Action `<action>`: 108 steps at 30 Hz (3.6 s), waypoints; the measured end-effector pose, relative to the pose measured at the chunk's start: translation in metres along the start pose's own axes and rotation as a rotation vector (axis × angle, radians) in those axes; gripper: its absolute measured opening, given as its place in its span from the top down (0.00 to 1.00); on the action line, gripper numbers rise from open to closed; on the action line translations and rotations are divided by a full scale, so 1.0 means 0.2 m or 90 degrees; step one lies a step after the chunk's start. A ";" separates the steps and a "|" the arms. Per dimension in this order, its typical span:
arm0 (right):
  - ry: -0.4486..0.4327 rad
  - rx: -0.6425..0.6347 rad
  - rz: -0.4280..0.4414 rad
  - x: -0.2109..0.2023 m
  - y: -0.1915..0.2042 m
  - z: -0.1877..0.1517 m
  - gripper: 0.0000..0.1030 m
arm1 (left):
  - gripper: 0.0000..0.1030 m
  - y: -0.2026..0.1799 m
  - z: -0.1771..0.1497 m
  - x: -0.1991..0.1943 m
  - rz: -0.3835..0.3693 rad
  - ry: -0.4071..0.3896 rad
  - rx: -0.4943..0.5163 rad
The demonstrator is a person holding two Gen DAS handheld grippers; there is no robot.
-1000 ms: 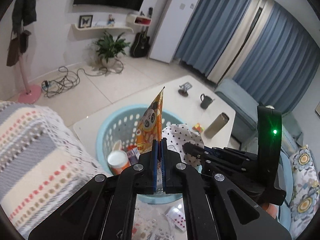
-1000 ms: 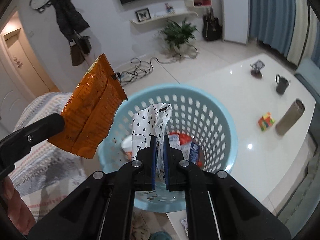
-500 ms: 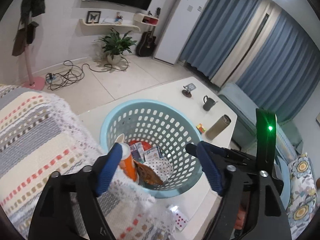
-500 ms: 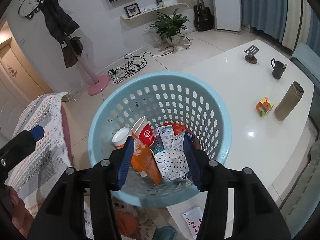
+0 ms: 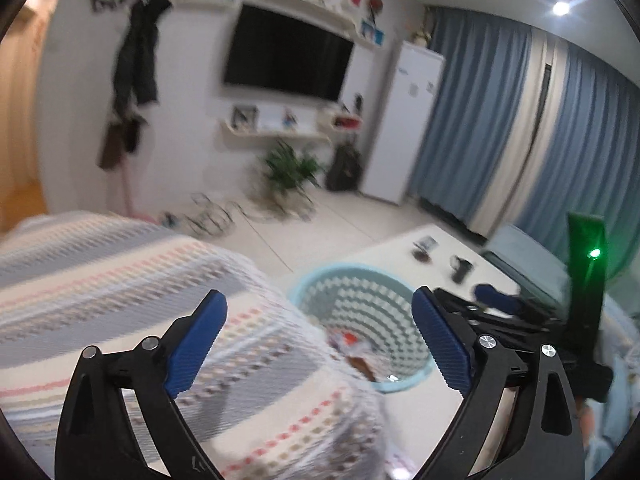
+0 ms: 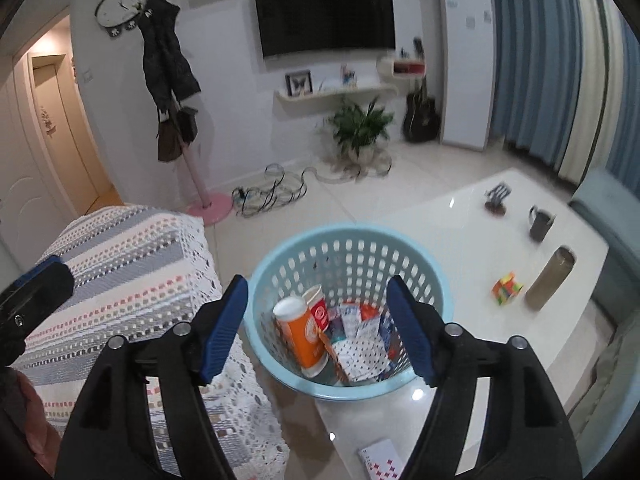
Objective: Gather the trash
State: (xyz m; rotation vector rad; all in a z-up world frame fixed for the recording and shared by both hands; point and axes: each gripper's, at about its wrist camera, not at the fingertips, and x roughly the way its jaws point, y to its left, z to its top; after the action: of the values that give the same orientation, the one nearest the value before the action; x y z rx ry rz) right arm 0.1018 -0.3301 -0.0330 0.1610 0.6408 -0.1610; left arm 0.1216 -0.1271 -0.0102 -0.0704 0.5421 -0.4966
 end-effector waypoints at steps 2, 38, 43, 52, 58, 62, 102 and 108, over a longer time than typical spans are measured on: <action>-0.031 -0.014 -0.012 -0.07 0.05 -0.01 0.34 | 0.09 0.02 -0.01 -0.07 0.038 -0.030 0.015; -0.146 0.006 -0.069 -0.32 0.18 -0.18 0.24 | 0.07 0.09 -0.18 -0.26 0.146 -0.120 0.022; -0.139 0.005 -0.067 -0.31 0.17 -0.18 0.23 | 0.07 0.12 -0.18 -0.26 0.148 -0.120 0.009; -0.140 0.005 -0.075 -0.33 0.17 -0.19 0.18 | 0.07 0.12 -0.18 -0.27 0.151 -0.122 0.005; -0.142 0.005 -0.074 -0.34 0.17 -0.18 0.17 | 0.07 0.14 -0.17 -0.27 0.155 -0.121 0.003; -0.140 0.007 -0.068 -0.34 0.16 -0.19 0.16 | 0.07 0.13 -0.18 -0.27 0.157 -0.120 0.004; -0.125 0.001 -0.075 -0.29 0.18 -0.20 0.14 | 0.07 0.15 -0.18 -0.24 0.151 -0.093 -0.014; -0.120 0.000 -0.076 -0.28 0.18 -0.21 0.14 | 0.07 0.16 -0.18 -0.24 0.145 -0.086 -0.021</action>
State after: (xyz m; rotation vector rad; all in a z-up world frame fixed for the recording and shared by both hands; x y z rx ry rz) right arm 0.0406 -0.2815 -0.0288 0.1062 0.4619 -0.2872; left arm 0.0825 -0.0737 -0.0251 -0.0719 0.4190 -0.2590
